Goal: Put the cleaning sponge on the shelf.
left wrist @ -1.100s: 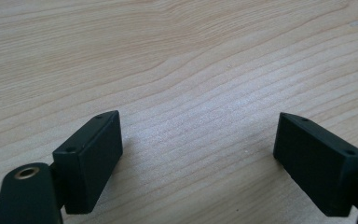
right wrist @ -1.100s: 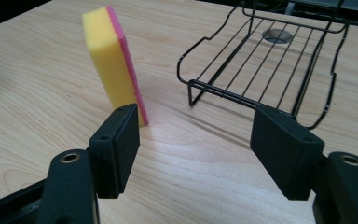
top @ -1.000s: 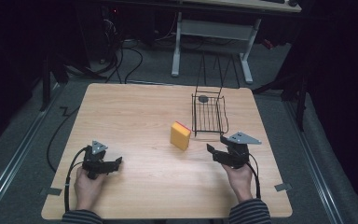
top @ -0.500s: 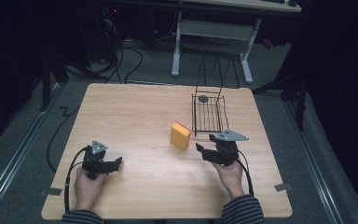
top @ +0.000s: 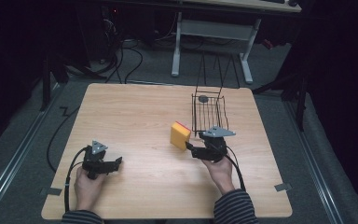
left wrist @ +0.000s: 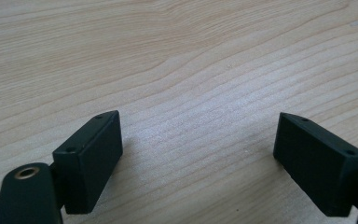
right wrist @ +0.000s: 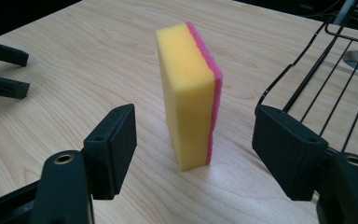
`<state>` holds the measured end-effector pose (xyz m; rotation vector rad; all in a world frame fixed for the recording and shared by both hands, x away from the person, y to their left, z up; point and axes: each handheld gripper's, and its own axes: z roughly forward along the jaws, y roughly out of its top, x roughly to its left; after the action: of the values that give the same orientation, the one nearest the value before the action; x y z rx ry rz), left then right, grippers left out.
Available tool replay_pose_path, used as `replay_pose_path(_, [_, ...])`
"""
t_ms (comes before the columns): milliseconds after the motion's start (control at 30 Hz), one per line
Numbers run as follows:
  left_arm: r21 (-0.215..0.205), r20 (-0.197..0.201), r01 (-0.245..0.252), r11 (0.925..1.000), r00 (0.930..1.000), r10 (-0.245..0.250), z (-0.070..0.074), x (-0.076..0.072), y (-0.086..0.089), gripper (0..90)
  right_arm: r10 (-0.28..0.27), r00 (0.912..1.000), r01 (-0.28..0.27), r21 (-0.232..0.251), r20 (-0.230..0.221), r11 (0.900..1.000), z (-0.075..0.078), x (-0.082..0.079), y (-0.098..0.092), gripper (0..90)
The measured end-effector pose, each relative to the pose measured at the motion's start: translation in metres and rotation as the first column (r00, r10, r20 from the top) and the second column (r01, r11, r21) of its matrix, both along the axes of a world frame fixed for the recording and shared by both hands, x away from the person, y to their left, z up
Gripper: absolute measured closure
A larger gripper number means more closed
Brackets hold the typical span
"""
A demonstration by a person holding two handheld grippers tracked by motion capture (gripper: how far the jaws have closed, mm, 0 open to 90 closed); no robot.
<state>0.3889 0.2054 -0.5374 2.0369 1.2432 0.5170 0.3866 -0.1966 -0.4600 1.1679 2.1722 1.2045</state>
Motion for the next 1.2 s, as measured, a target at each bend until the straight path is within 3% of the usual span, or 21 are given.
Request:
replay_pose_path(300, [0.001,0.002,0.0,1.0,1.0,0.0,0.0,0.0,0.0,16.1,0.012,0.9997,-0.013,-0.016,-0.021,1.0,-0.006,0.014,0.012,31.4])
replay_pose_path(600, [0.001,0.002,0.001,1.0,1.0,-0.001,0.0,0.0,0.0,16.0,0.011,0.9984,-0.012,-0.016,-0.056,1.0,-0.021,0.027,0.021,32.0])
replay_pose_path(1200, [0.001,0.002,0.001,1.0,1.0,-0.001,0.0,0.0,0.0,16.1,0.005,0.9945,-0.006,-0.012,-0.104,1.0,-0.043,0.044,0.029,37.1])
